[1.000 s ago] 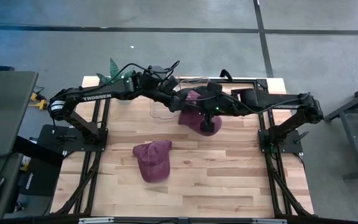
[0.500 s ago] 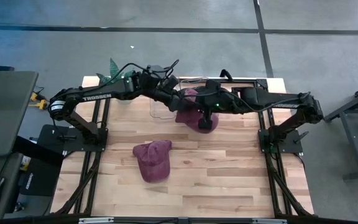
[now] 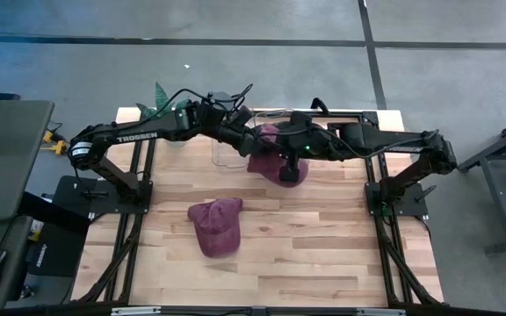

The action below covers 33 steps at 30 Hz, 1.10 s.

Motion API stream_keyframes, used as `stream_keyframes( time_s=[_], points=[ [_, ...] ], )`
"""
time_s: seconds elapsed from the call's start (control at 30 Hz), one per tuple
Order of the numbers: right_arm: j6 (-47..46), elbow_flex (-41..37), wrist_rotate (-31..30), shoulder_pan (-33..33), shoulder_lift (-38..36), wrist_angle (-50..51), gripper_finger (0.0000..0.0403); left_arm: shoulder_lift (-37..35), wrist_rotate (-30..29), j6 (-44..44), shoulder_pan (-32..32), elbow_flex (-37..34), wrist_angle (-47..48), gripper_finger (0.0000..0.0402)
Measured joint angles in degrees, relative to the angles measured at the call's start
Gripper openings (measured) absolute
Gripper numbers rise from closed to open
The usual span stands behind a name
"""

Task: Pick & Place hat
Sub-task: Put the right dark red cap into the left transparent bin

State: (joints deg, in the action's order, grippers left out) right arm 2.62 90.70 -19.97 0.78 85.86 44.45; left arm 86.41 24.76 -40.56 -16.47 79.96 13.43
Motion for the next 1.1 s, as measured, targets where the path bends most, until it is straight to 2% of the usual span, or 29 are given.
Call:
stream_keyframes(
  time_s=[0.23,0.3,0.53,0.63,0.97,1.1],
  points=[
    [0.0,0.0,-0.02,-0.02,0.0,0.02,0.0,0.0,-1.32,-0.13,0.0,0.0,0.12,0.0031],
    [0.0,0.0,-0.02,-0.02,0.0,0.02,0.0,0.0,-1.38,0.04,-0.02,0.0,0.15,0.0009],
    [0.0,-0.01,-0.01,-0.07,0.0,0.07,0.0003,0.0,-1.28,1.31,-0.02,0.0,0.22,0.0002],
    [-0.1,-0.02,0.26,-0.07,0.0,0.07,0.0023,0.0,-1.28,1.33,-0.01,0.0,0.25,0.0001],
    [-1.26,-0.02,0.16,-0.07,-0.01,1.19,0.0167,0.0,-1.13,1.31,0.0,0.0,0.46,0.0],
    [-1.29,-0.09,-2.12,-0.07,-1.6,4.13,0.0211,0.0,-1.48,1.33,0.0,0.0,0.47,0.0]
  ],
)
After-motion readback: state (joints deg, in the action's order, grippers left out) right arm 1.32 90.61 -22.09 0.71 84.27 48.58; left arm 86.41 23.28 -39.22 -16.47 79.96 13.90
